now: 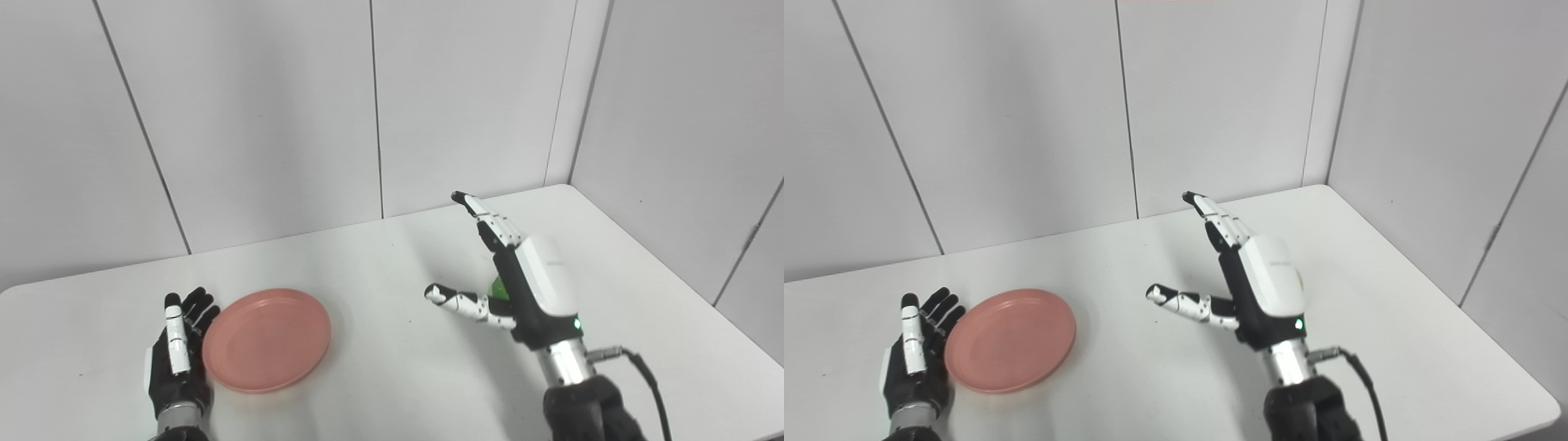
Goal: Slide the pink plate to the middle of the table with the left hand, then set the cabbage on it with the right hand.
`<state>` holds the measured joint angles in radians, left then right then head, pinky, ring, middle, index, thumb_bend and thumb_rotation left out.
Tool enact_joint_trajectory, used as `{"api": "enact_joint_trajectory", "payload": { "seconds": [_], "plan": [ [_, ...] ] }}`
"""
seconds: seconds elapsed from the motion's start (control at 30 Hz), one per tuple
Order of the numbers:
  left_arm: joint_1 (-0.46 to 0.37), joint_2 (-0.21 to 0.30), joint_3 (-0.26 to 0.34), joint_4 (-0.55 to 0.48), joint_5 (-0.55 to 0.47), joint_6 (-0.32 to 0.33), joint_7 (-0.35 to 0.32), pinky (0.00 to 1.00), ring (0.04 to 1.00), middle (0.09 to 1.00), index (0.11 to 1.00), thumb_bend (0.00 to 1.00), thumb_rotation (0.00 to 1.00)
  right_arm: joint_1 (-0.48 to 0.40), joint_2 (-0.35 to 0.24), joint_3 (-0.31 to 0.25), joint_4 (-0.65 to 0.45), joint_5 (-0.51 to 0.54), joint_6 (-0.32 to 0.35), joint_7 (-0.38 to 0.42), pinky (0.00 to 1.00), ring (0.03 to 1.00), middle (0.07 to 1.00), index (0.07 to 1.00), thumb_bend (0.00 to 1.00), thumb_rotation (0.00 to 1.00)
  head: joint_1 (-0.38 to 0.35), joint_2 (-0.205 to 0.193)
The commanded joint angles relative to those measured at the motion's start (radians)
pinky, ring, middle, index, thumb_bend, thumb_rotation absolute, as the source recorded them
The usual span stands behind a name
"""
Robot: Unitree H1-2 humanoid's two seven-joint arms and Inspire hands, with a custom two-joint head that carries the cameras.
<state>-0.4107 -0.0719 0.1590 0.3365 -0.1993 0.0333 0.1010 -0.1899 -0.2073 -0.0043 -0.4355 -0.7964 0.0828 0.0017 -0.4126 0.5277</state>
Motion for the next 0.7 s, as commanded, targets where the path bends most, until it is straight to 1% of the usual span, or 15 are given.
{"api": "enact_joint_trajectory", "payload": {
  "seconds": [0.0, 0.07, 0.2, 0.3, 0.37, 0.43, 0.47, 0.53, 0.57, 0.67],
  "plan": [
    [-0.029, -0.008, -0.002, 0.004, -0.007, -0.013, -0.007, 0.91, 0.806, 0.818, 0.711, 0.71, 0.92, -0.062, -0.061, -0.032, -0.020, -0.017, 0.027, 0.031, 0.69, 0.826, 0.874, 0.854, 0.93, 0.95, 0.002, -0.002],
    [-0.030, -0.009, -0.001, 0.011, -0.009, -0.015, -0.008, 0.91, 0.807, 0.822, 0.712, 0.71, 0.92, -0.097, -0.107, -0.048, -0.003, -0.024, 0.044, 0.069, 0.69, 0.821, 0.873, 0.847, 0.95, 0.91, 0.002, -0.005],
    [-0.029, -0.013, -0.003, 0.023, -0.008, -0.025, -0.010, 0.90, 0.811, 0.819, 0.708, 0.72, 0.92, -0.161, -0.190, -0.066, 0.039, -0.033, 0.090, 0.141, 0.72, 0.839, 0.871, 0.864, 1.00, 0.82, 0.008, -0.009],
    [-0.027, -0.015, -0.007, 0.021, -0.005, -0.030, -0.012, 0.88, 0.811, 0.823, 0.713, 0.71, 0.93, -0.202, -0.257, -0.063, 0.101, -0.059, 0.103, 0.174, 0.80, 0.865, 0.879, 0.890, 1.00, 0.77, 0.011, -0.008],
    [-0.027, -0.015, -0.007, 0.023, -0.004, -0.031, -0.011, 0.89, 0.814, 0.827, 0.710, 0.70, 0.93, -0.215, -0.282, -0.058, 0.130, -0.069, 0.106, 0.185, 0.85, 0.883, 0.886, 0.897, 1.00, 0.76, 0.011, -0.008],
    [-0.027, -0.015, -0.007, 0.017, -0.001, -0.027, -0.008, 0.88, 0.805, 0.822, 0.706, 0.70, 0.93, -0.237, -0.311, -0.046, 0.164, -0.082, 0.137, 0.233, 0.90, 0.905, 0.897, 0.897, 1.00, 0.72, 0.009, -0.002],
    [-0.028, -0.013, -0.006, 0.017, -0.001, -0.025, -0.008, 0.88, 0.802, 0.821, 0.710, 0.69, 0.93, -0.250, -0.323, -0.041, 0.186, -0.086, 0.156, 0.261, 0.83, 0.908, 0.905, 0.896, 1.00, 0.67, 0.008, 0.000],
    [-0.030, -0.011, -0.004, 0.017, -0.002, -0.022, -0.008, 0.88, 0.801, 0.821, 0.713, 0.69, 0.93, -0.268, -0.336, -0.032, 0.215, -0.094, 0.188, 0.303, 0.79, 0.907, 0.909, 0.896, 1.00, 0.64, 0.006, 0.003],
    [-0.030, -0.010, -0.003, 0.016, -0.003, -0.020, -0.008, 0.87, 0.798, 0.821, 0.711, 0.69, 0.93, -0.275, -0.340, -0.026, 0.225, -0.098, 0.202, 0.318, 0.71, 0.901, 0.912, 0.896, 1.00, 0.61, 0.006, 0.003],
    [-0.029, -0.007, -0.008, 0.009, 0.003, -0.016, -0.009, 0.87, 0.793, 0.817, 0.705, 0.69, 0.93, -0.301, -0.357, 0.001, 0.275, -0.119, 0.241, 0.361, 0.62, 0.876, 0.902, 0.889, 1.00, 0.56, 0.005, 0.009]
  ]
}}
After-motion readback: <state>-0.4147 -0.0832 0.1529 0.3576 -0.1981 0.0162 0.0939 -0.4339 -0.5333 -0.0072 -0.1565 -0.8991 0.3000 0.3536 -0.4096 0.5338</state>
